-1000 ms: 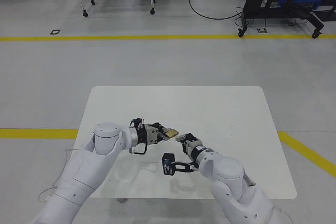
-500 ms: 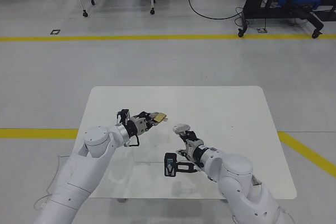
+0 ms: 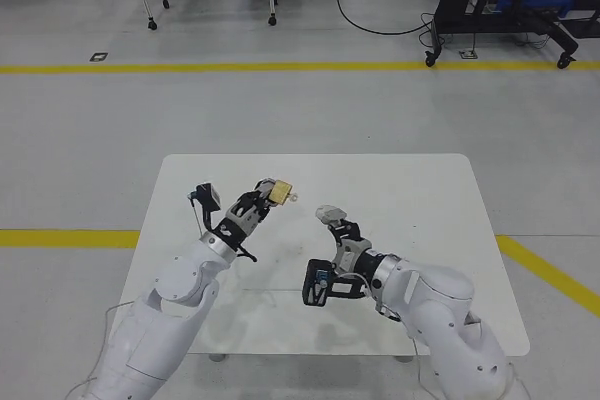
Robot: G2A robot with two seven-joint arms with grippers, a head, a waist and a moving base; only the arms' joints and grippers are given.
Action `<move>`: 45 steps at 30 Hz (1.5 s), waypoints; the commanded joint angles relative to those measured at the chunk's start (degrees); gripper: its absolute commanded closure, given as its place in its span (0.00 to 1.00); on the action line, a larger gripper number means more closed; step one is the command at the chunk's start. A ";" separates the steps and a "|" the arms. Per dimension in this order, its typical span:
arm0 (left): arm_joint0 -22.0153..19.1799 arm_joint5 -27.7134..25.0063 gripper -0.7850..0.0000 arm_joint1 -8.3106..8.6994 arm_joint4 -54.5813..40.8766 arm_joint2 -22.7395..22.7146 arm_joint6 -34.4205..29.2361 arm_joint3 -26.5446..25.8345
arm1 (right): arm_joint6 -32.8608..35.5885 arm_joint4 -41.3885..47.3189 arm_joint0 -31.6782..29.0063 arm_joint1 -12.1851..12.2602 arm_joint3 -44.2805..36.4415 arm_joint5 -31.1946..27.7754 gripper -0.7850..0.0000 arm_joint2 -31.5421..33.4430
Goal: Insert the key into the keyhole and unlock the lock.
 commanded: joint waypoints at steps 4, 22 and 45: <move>-1.06 -2.80 1.00 -0.40 1.07 1.43 -3.89 2.31 | -1.90 3.78 -0.26 0.30 0.14 -0.33 0.51 2.14; -2.49 -4.56 1.00 -1.88 1.37 3.56 -7.01 5.59 | 2.13 3.44 2.20 0.21 2.12 5.94 0.58 -1.04; -1.71 -3.37 1.00 -2.37 1.62 1.63 -8.80 4.67 | 6.56 3.54 3.90 0.00 3.79 8.13 1.00 -3.56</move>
